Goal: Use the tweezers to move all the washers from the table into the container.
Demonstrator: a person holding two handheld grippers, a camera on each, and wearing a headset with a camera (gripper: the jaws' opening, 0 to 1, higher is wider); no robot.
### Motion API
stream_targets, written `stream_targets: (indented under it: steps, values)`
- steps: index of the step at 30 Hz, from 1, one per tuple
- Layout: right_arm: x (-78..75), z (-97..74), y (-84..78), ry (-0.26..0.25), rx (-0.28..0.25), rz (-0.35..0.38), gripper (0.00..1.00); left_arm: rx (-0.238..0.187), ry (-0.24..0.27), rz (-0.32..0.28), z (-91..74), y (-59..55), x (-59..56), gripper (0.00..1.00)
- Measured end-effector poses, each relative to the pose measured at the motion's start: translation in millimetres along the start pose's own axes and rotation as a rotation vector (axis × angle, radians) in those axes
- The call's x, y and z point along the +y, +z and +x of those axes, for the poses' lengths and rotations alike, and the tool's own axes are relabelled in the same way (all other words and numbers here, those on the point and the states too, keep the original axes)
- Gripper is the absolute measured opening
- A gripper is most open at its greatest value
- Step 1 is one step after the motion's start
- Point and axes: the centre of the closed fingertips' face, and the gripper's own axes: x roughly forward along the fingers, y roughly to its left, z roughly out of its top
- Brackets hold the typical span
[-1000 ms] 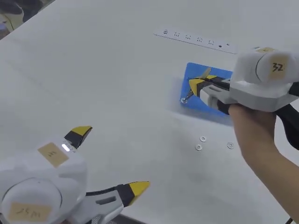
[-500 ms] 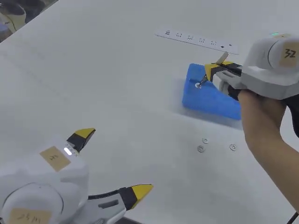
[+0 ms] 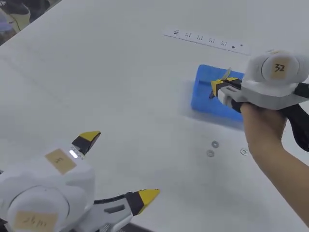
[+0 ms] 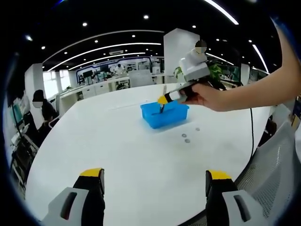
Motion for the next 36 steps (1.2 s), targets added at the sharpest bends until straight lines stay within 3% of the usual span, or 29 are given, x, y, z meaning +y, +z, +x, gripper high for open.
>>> stream_targets:
  steps: [7,25,30,36]
  values:
    - [-1.6,6.6,-13.9,0.006,0.046,0.000,0.02,-0.001,-0.007,-0.005,0.3,1.2,-1.9,0.90]
    - [-3.6,3.7,-17.5,0.006,0.048,-0.005,0.02,0.000,-0.006,-0.002,0.7,1.1,-2.3,0.90]
    - [-3.1,3.4,-14.9,0.008,0.059,-0.010,0.03,-0.001,-0.005,-0.002,0.2,1.6,-1.5,0.90]
    - [-6.2,-5.8,3.9,-0.007,0.000,0.032,0.02,-0.004,-0.002,0.000,-0.3,2.3,-0.2,0.90]
